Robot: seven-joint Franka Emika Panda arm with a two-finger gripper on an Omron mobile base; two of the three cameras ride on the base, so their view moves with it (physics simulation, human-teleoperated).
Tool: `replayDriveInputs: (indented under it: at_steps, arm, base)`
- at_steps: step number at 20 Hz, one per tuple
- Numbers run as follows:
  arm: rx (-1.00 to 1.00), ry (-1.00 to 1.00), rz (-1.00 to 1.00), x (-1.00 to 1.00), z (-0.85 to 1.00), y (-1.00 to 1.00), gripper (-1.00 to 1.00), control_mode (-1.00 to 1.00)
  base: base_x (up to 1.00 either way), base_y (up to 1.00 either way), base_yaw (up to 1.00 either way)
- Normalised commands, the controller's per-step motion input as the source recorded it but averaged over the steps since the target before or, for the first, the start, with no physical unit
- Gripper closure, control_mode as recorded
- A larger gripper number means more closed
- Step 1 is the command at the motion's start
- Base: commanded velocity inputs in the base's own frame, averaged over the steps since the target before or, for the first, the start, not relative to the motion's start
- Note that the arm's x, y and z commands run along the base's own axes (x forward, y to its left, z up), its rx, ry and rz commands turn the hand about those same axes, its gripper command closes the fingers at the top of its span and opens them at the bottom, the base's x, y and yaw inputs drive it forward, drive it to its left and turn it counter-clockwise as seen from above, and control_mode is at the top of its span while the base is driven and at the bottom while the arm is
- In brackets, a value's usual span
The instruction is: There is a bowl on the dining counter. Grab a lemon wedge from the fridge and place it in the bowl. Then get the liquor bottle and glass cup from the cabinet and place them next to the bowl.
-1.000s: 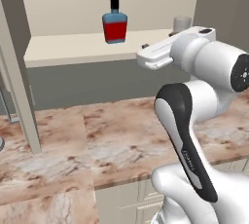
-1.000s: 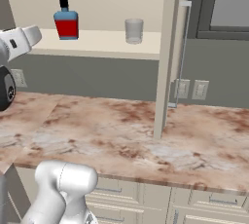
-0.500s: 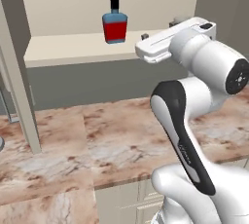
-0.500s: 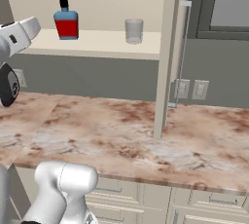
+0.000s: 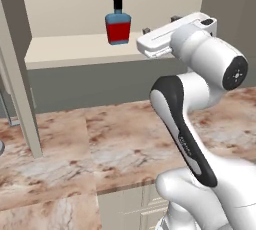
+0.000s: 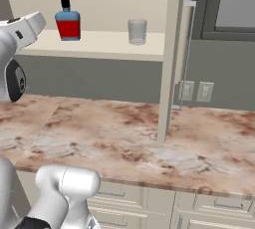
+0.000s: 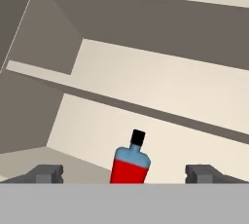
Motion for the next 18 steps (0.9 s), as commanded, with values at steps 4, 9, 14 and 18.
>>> replayDriveInputs:
  at_steps: [4,9,14,18]
  arm:
    - [0.01,0.00,0.00,0.17,0.00,0.00,-1.00,-1.00]
    - [0.04,0.01,-0.02,0.02,-0.15,-0.02,-1.00,-1.00]
    - [0.28,0.16,-0.03,0.15,-0.01,-0.24,-1.00,-1.00]
    - [0.11,0.04,0.00,0.03,0.00,-0.13,-1.00,-1.00]
  base:
    - [0.00,0.00,0.00]
    - [0.00,0.00,0.00]
    - [0.00,0.00,0.00]
    - [0.00,0.00,0.00]
